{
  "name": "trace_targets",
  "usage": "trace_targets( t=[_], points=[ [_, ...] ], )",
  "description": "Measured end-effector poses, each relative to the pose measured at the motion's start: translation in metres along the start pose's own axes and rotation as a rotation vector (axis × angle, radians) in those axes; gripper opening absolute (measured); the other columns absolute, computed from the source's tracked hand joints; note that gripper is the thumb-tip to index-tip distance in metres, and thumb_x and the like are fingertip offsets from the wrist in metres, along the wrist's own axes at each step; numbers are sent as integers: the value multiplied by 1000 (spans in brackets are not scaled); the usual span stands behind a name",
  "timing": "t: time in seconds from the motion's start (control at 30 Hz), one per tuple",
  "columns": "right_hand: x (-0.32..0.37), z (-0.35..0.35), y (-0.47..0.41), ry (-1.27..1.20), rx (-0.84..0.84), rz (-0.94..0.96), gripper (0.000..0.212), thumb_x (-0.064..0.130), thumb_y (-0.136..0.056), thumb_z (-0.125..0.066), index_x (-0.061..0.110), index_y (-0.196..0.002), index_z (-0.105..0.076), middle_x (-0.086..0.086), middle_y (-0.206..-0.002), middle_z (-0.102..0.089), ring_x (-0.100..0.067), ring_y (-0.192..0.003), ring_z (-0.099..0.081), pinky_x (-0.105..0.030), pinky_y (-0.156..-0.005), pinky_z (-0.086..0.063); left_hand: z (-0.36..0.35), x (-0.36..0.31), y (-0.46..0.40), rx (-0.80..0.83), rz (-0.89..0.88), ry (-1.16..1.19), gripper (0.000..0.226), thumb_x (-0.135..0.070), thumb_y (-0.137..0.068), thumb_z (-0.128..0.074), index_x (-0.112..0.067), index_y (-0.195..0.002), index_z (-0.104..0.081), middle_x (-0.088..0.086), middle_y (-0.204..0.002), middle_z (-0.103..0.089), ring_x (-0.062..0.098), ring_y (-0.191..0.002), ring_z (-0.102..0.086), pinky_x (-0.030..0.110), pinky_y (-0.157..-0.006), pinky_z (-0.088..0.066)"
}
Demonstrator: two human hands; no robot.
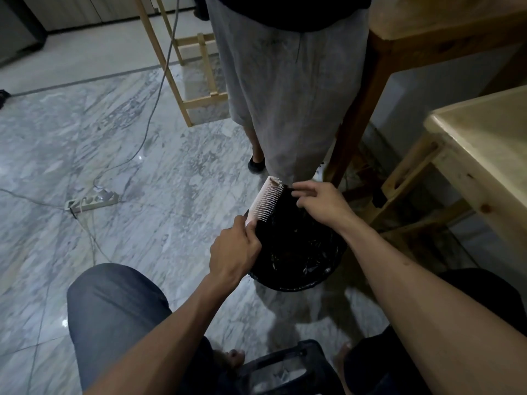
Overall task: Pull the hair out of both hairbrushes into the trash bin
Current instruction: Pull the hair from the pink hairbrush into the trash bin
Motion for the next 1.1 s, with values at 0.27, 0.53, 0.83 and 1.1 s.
trace_targets(
  t=[0.27, 0.53, 0.83, 1.1],
  points=[
    [28, 4, 7, -8, -167, 190, 38, 46, -79, -83, 31, -114, -78, 10, -101, -78, -8, -99, -71, -28, -90, -55, -4, -10, 4, 22, -59, -17, 34, -39, -107, -35, -13, -113, -55, -1, -66, -55, 27, -60, -55, 35, -55, -35],
    [29, 21, 17, 7, -351, 190, 17, 33, -94, -72, 22, -100, -83, 4, -82, -76, -15, -83, -73, -30, -80, -59, -7, 5, 4, 59, 15, -14, 33, -38, -106, -35, -12, -109, -56, 4, -71, -60, 25, -63, -58, 35, -55, -37],
    [-21, -1, 19, 175, -69, -54, 36, 12, -91, -67, 31, -119, -77, -1, -121, -73, -22, -114, -67, -33, -94, -56, -12, 29, -3, 94, 146, 170, 40, -45, -105, -37, -14, -93, -60, 6, -76, -66, 27, -71, -62, 37, -61, -41],
    [-10, -26, 14, -20, 9, -51, 42, 51, -93, -63, 26, -127, -72, 10, -107, -74, -11, -101, -71, -34, -97, -54, -17, 5, 3, 192, 105, 388, 36, -41, -106, -44, -11, -98, -63, 7, -82, -69, 22, -72, -61, 38, -67, -46]
  ],
)
Point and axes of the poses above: each hand's wrist, its own y-axis away from the middle knuckle, its own z-axis out of the back of the hand, x = y × z, the point moved 10 cm from there along -y, towards the middle knuckle
